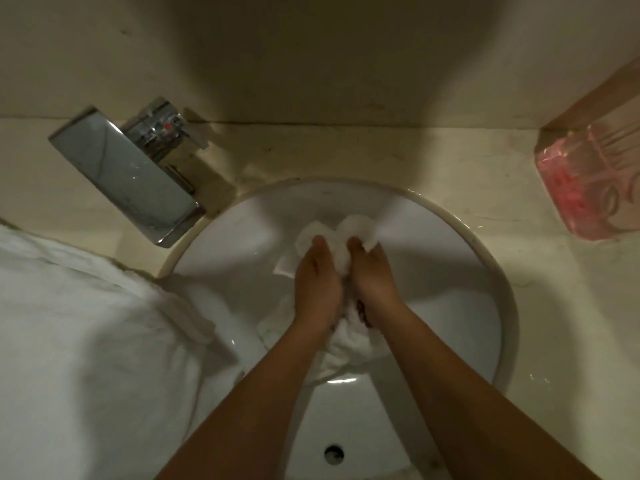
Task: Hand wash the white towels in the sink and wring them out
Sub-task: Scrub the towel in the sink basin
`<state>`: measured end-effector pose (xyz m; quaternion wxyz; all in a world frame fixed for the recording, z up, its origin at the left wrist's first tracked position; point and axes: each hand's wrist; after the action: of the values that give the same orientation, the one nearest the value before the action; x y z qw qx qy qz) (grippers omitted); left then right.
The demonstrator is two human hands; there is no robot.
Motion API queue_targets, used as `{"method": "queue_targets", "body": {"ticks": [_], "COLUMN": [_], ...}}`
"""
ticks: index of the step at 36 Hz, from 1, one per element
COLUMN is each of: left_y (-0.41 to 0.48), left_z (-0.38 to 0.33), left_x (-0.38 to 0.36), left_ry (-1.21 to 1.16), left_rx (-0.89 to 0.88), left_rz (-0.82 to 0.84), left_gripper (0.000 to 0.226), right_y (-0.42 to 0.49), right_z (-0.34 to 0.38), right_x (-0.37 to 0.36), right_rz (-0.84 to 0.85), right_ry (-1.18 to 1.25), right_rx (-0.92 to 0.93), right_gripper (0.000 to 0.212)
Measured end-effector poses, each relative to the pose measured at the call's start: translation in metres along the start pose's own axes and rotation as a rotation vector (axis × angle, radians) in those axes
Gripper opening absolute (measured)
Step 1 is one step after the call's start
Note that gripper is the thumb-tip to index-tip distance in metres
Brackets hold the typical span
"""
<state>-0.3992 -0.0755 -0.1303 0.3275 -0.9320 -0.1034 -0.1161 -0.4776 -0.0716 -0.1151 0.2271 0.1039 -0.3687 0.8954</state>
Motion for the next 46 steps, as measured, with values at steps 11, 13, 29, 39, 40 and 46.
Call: {"method": "queue_targets", "body": {"ticks": [11, 13, 29, 39, 40, 46], "left_y": [-0.006, 0.009, 0.006, 0.003, 0.006, 0.016], "left_z": [-0.007, -0.013, 0.016, 0.007, 0.008, 0.011], "left_x": [-0.008, -0.001, 0.048, 0.016, 0.020, 0.033], "left_ry": [-0.021, -0.023, 0.543, 0.331, 0.296, 0.087], "left_rx": [0.047, 0.069, -0.149, -0.003, 0.008, -0.030], "left_rz": [-0.010, -0.054, 0.073, 0.097, 0.081, -0.131], "left_gripper": [0.068, 0.070, 0.090, 0.078, 0.077, 0.064], "right_y": [-0.001, -0.014, 0.020, 0.018, 0.018, 0.021], "right_z": [0.003, -0.001, -0.038, -0.040, -0.042, -0.042], "right_x": [0.006, 0.003, 0.057, 0.028, 0.036, 0.049], "right_rz": [0.004, 0.054, 0.053, 0.082, 0.074, -0.111], "right_ry": [0.000, 0.034, -0.357, -0.390, -0.471, -0.277], "right_rx": [-0.018, -0.038, 0.044, 0.202, 0.218, 0.200], "right_gripper": [0.033, 0.033, 0.085, 0.033, 0.039, 0.032]}}
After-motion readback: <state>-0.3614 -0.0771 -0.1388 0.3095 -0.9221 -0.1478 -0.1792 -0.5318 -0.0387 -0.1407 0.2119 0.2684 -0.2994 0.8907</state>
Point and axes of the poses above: each hand's wrist, its own y-axis towards the middle knuckle, its own x-axis out of the back of the hand, z = x × y, and after that the axes turned 7 degrees about -z, right-handed
